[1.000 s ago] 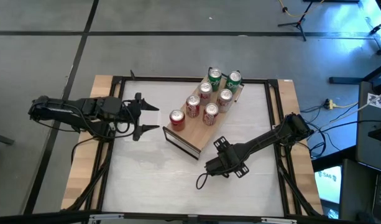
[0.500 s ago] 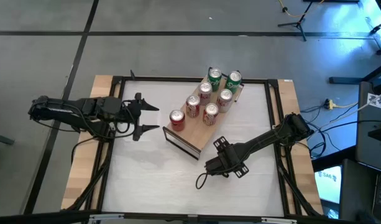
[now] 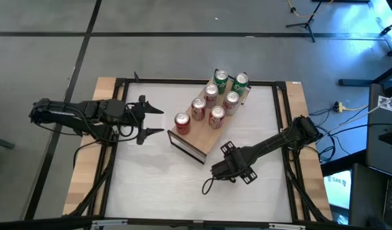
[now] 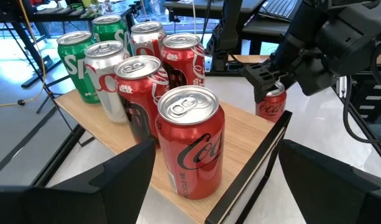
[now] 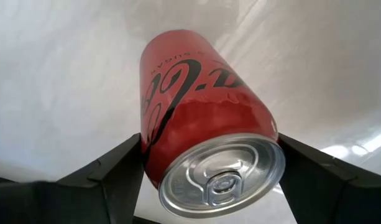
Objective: Place canned beverage on shelf
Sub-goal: Put the red-black soda can on the shelf aligned with the other red-black soda can
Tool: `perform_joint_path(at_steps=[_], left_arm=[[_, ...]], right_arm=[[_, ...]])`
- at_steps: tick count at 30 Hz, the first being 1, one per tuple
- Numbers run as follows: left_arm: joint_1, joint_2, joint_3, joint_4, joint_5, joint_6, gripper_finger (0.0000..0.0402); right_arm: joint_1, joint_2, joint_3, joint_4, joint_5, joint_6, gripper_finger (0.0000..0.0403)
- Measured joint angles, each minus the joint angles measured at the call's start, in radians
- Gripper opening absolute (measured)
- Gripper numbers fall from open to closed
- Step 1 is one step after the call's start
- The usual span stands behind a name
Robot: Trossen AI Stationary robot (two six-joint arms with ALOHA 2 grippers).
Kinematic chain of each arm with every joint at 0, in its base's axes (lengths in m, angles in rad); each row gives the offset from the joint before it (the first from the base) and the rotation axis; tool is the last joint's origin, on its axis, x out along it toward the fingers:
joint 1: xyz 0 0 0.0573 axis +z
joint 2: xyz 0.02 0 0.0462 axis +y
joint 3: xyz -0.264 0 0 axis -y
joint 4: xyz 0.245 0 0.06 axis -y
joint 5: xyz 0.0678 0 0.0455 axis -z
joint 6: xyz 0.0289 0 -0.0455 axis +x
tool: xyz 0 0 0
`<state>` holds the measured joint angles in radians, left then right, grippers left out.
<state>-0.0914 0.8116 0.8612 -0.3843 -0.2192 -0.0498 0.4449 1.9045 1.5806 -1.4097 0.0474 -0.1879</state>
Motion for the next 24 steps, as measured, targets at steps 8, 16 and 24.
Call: perform_joint_path(at_steps=[8, 16, 24], left_arm=[[0.000, 0.000, 0.000, 0.000, 0.000, 0.000, 0.0330], [0.000, 0.000, 0.000, 0.000, 0.000, 0.000, 0.0330], [0.000, 0.000, 0.000, 0.000, 0.000, 0.000, 0.0330]], right_arm=[[0.000, 0.000, 0.000, 0.000, 0.005, 0.000, 0.0308], [0.000, 0.000, 0.000, 0.003, 0.010, 0.000, 0.0308], [0.000, 0.002, -0.002, 0.007, 0.009, 0.000, 0.0345]])
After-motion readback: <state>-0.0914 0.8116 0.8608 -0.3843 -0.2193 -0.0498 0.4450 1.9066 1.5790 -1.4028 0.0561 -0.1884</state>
